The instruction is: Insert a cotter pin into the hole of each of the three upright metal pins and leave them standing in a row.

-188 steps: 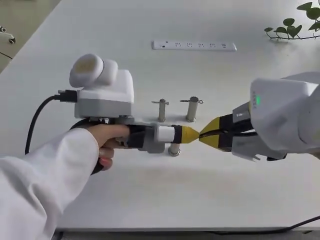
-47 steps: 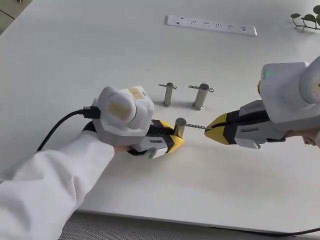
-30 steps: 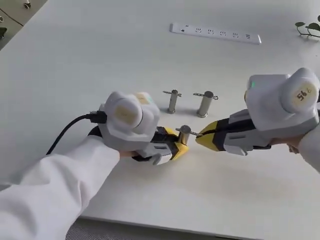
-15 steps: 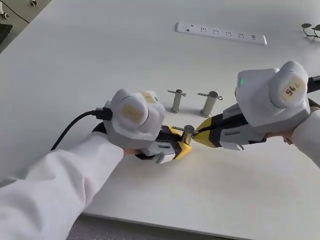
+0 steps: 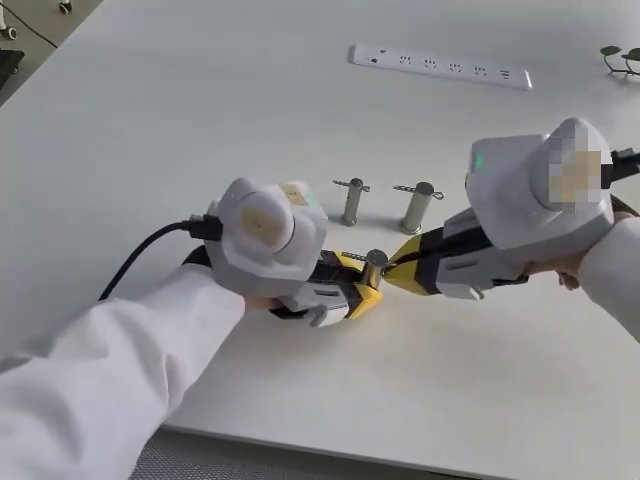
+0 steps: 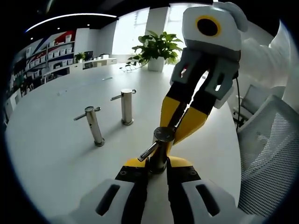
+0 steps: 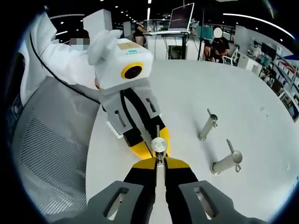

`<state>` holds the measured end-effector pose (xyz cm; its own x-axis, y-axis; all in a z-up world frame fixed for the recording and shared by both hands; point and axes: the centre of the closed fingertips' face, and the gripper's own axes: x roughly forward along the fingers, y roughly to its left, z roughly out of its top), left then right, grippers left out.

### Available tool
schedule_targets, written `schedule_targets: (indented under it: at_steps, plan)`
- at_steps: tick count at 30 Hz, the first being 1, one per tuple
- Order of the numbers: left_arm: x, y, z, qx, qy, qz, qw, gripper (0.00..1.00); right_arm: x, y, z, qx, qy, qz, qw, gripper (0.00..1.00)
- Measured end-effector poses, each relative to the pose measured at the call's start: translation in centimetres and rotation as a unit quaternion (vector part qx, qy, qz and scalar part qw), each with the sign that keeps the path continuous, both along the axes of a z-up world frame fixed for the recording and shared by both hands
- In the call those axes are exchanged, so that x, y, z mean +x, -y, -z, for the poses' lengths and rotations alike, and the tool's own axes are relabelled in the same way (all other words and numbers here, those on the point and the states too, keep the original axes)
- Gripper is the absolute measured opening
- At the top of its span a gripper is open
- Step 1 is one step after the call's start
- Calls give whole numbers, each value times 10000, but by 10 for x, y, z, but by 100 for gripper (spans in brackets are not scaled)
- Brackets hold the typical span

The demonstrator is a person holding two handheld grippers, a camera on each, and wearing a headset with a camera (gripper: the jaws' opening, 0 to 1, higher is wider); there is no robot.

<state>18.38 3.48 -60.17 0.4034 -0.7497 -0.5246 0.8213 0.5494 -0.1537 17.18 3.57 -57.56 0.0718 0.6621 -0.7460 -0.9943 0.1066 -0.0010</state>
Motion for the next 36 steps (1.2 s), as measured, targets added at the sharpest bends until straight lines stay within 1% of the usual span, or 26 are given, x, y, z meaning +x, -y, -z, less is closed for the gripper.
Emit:
schedule_targets:
  at_steps: [1, 2, 4, 5, 6, 7, 8, 10, 12, 13, 14, 15, 17, 18, 22, 24, 27, 30, 31, 32, 34, 36]
  plan:
    - [0, 0, 0, 1, 3, -4, 10000, 15, 0, 0, 0, -5, 1, 1, 10000, 3]
    - [0, -1, -1, 15, 10, -15, 10000, 18, -1, 0, 1, -7, -14, 29, 10000, 10]
    - [1, -5, -2, 63, -14, -37, 10000, 29, 0, 1, 2, -15, -66, 155, 9999, 21]
    - [0, -8, -5, 93, 1, -25, 10000, 32, 2, 1, 2, 7, -51, 205, 9998, 24]
    - [-2, -10, -7, 93, 7, 7, 10000, 35, 2, 1, 1, 35, -44, 230, 9997, 23]
    - [-5, -13, -10, 69, -64, 59, 9999, 36, 2, 2, 0, 67, -106, 257, 9996, 22]
    - [-7, -16, -12, 70, -70, 82, 9999, 39, 1, 1, -1, 111, -146, 279, 9994, 22]
    - [-11, -24, -17, 83, -29, 171, 9998, 50, 0, 0, -2, 158, -171, 276, 9993, 24]
    - [-17, -30, -25, -54, -72, 279, 9996, 60, -2, -1, -3, 189, -166, 249, 9994, 26]
    - [-18, -32, -29, -118, -74, 277, 9995, 63, -3, -2, -3, 204, -168, 234, 9994, 27]
    - [-19, -36, -36, -227, -26, 238, 9995, 67, -4, -3, -4, 231, -175, 208, 9994, 28]
    - [-21, -39, -42, -302, 22, 263, 9992, 69, -5, -4, -4, 249, -175, 192, 9994, 29]
    - [-23, -43, -50, -482, -16, 213, 9986, 73, -6, -6, -5, 267, -168, 156, 9994, 29]
    - [-24, -48, -56, -559, 7, 170, 9983, 75, -7, -8, -5, 282, -172, 143, 9994, 29]
    - [-29, -59, -66, -581, 95, 151, 9982, 88, -6, -12, -7, 301, -164, 99, 9994, 29]
    - [-32, -62, -67, -577, 110, 144, 9982, 95, -6, -13, -6, 287, -166, 91, 9994, 29]
    - [-35, -64, -67, -604, 100, 152, 9980, 99, -5, -14, -3, 230, -155, 88, 9996, 28]
    - [-38, -65, -65, -663, 54, 130, 9977, 99, -5, -15, -2, 213, -156, 89, 9996, 27]
    - [-40, -64, -66, -716, 72, 128, 9973, 99, -5, -16, -1, 206, -155, 86, 9996, 26]
    - [-39, -64, -67, -748, 122, 77, 9971, 99, -5, -16, -1, 196, -150, 81, 9997, 26]
    - [-40, -62, -68, -828, 89, 67, 9965, 99, -5, -16, 0, 169, -122, 68, 9998, 25]
    - [-42, -61, -68, -847, 72, 73, 9964, 99, -5, -17, 2, 151, -137, 65, 9998, 24]
